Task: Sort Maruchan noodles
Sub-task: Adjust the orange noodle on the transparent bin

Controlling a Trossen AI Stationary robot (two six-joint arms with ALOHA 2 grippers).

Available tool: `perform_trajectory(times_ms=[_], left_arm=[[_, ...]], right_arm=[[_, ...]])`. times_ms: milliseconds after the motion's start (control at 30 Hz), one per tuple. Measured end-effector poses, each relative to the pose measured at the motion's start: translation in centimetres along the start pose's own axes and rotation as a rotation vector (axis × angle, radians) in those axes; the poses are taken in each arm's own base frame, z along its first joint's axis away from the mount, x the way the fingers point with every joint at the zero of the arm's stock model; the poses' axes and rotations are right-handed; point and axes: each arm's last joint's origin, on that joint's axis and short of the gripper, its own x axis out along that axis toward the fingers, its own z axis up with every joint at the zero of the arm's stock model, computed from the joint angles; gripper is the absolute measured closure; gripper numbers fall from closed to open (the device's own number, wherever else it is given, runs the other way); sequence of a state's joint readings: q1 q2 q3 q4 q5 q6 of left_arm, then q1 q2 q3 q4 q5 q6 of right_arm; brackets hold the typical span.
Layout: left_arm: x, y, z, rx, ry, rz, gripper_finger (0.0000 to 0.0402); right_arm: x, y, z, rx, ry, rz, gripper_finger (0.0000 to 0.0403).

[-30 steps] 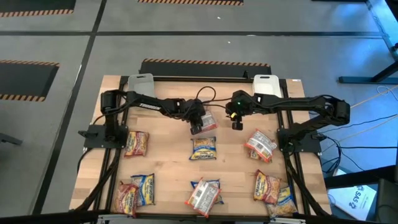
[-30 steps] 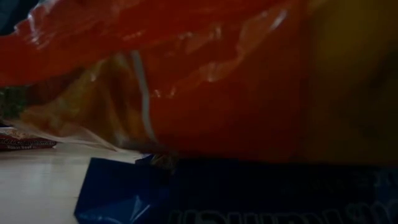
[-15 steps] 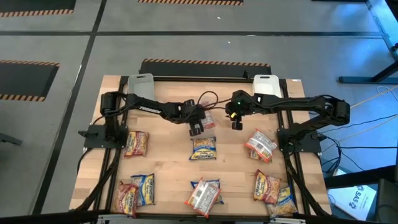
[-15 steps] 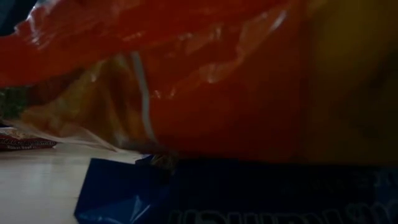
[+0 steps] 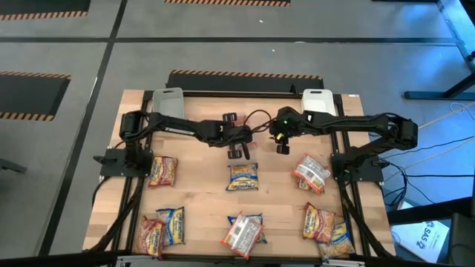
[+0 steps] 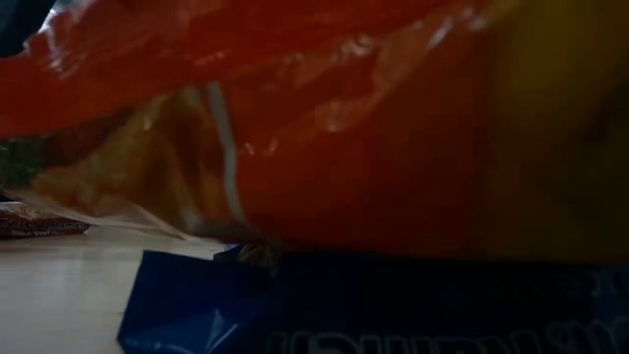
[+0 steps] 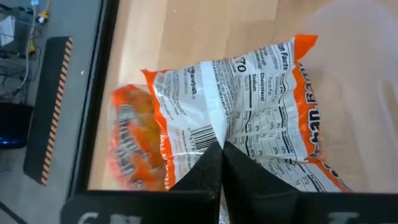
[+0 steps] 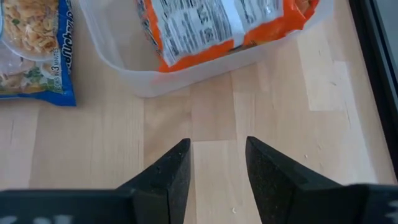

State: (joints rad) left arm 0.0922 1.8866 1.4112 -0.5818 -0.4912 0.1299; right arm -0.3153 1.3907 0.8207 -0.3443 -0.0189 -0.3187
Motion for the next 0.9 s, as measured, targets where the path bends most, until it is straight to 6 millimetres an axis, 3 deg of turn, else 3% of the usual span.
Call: perform_trajectory(times_ms=[233,467,667,900], left_arm=[[-2.2,0.4,1.1,0.039,0.027,-0.017,0.0401],[-6.8,1.7,0.9,-0.017,-0.075,-0.025,0.0401],[-9.5,2.8,-0.9,-0.085,-0.169,-0.034,0.0401],[-10.0,3.1,-5.5,-0.206,-0.287,-0.146,0.0401]], right_arm=[[0.0,0.0,0.0,0.0,0.001,0.001,0.0262],[0.0,0.0,0.0,0.0,0.006,0.003,0.0262],[0.0,0.0,0.0,-0.001,-0.003,0.0,0.0262],[0.0,0.0,0.6,-0.003,-0.07,0.045,0.0262]])
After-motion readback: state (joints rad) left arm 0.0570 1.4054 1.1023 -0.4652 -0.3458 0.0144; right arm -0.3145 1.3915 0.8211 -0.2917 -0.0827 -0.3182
